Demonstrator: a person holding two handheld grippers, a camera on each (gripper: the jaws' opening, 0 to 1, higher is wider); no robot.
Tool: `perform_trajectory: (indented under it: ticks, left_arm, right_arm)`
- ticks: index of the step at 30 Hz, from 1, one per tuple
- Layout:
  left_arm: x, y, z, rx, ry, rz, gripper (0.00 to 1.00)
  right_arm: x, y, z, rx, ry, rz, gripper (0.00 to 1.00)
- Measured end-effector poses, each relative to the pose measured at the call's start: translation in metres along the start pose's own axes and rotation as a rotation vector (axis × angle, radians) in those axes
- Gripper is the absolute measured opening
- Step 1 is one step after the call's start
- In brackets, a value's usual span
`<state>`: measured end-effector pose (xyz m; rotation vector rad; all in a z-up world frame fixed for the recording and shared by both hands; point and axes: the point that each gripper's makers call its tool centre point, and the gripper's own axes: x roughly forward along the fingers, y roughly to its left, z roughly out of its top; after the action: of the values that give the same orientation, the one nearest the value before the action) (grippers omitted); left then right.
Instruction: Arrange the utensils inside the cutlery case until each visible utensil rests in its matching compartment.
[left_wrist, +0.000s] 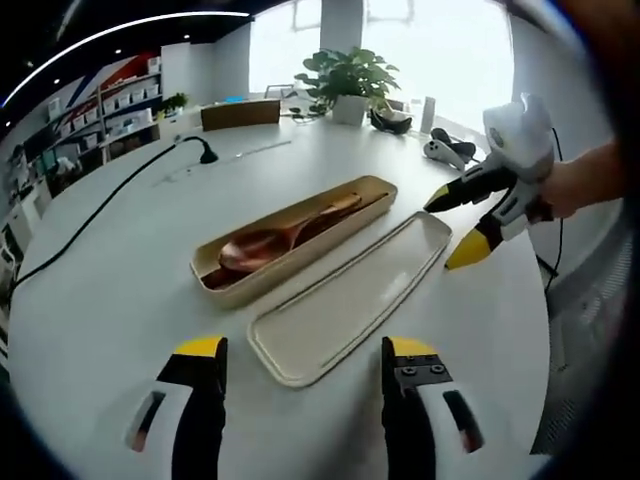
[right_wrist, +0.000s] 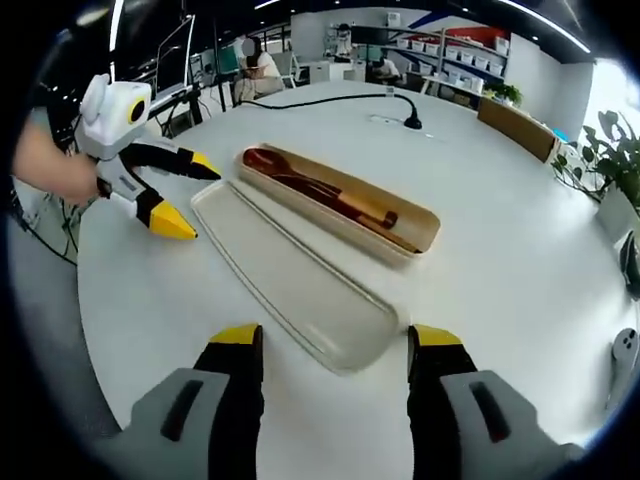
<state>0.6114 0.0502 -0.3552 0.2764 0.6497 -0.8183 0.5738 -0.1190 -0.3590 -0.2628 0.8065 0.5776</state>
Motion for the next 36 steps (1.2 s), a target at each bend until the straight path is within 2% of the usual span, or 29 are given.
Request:
perform_trajectory:
  ticks: [1, 2, 4, 7, 12, 16, 20, 22, 23, 24, 25, 26, 27, 28, 29, 30, 32, 34, 36]
  left_arm:
    - [-0.001, -0.005, -0.001, -0.013, 0.004, -0.018, 0.56]
    - [-0.002, -0.003, -0.004, 0.001, 0.03, 0.002, 0.57]
    - [-0.004, -0.008, -0.004, 0.007, 0.021, 0.0, 0.58]
    - [-0.012, -0.01, -0.015, 0.04, 0.039, 0.007, 0.59]
    - [-0.031, -0.013, -0.022, 0.025, 0.019, 0.02, 0.59]
    - [-0.047, -0.019, -0.03, 0.038, 0.029, 0.022, 0.59]
    - [-0.06, -0.031, -0.044, 0.033, 0.075, 0.016, 0.58]
    - [-0.063, -0.036, -0.047, 0.026, 0.063, -0.002, 0.6]
    - [-0.069, -0.038, -0.049, 0.035, 0.061, -0.008, 0.59]
    - [-0.068, -0.037, -0.049, 0.036, 0.061, -0.01, 0.58]
    - [-0.071, -0.037, -0.049, 0.038, 0.059, -0.01, 0.59]
    - [-0.073, -0.037, -0.047, 0.041, 0.073, -0.022, 0.6]
    - [-0.078, -0.039, -0.045, 0.045, 0.073, -0.027, 0.63]
    - [-0.078, -0.041, -0.038, 0.107, 0.044, -0.047, 0.66]
    - [-0.08, -0.044, -0.039, 0.15, 0.051, -0.064, 0.68]
    - [-0.081, -0.044, -0.043, 0.173, 0.087, -0.069, 0.7]
    - [-0.078, -0.048, -0.042, 0.18, 0.078, -0.1, 0.73]
    - [-0.074, -0.047, -0.041, 0.172, 0.065, -0.1, 0.77]
    - [-0.07, -0.047, -0.042, 0.181, 0.078, -0.103, 0.76]
  right_arm:
    - [0.0, 0.002, 0.001, -0.01, -0.002, 0.011, 0.49]
    - [-0.001, 0.005, 0.003, -0.001, -0.001, 0.006, 0.49]
    - [-0.004, 0.008, -0.001, -0.003, 0.014, 0.017, 0.5]
    - [-0.006, 0.017, -0.005, -0.032, 0.038, 0.025, 0.48]
    - [-0.013, 0.039, -0.013, -0.072, 0.077, 0.058, 0.46]
    - [-0.016, 0.051, -0.016, -0.077, 0.109, 0.062, 0.45]
    - [-0.02, 0.065, -0.02, -0.052, 0.129, 0.072, 0.45]
    - [-0.02, 0.07, -0.022, -0.06, 0.131, 0.074, 0.46]
    - [-0.021, 0.07, -0.024, -0.076, 0.141, 0.069, 0.45]
    - [-0.023, 0.063, -0.025, -0.118, 0.162, 0.017, 0.5]
    - [-0.022, 0.06, -0.018, -0.18, 0.124, -0.01, 0.57]
    - [-0.022, 0.064, -0.016, -0.279, 0.124, 0.01, 0.63]
    - [-0.022, 0.073, -0.016, -0.326, 0.123, 0.054, 0.64]
    - [-0.023, 0.077, -0.017, -0.349, 0.131, 0.078, 0.6]
    - [-0.021, 0.078, -0.013, -0.354, 0.116, 0.085, 0.55]
    - [-0.02, 0.077, -0.01, -0.364, 0.103, 0.084, 0.51]
    - [-0.015, 0.072, -0.008, -0.365, 0.111, 0.079, 0.54]
    - [-0.012, 0.068, -0.006, -0.386, 0.131, 0.087, 0.57]
    - [-0.012, 0.072, -0.003, -0.417, 0.126, 0.119, 0.48]
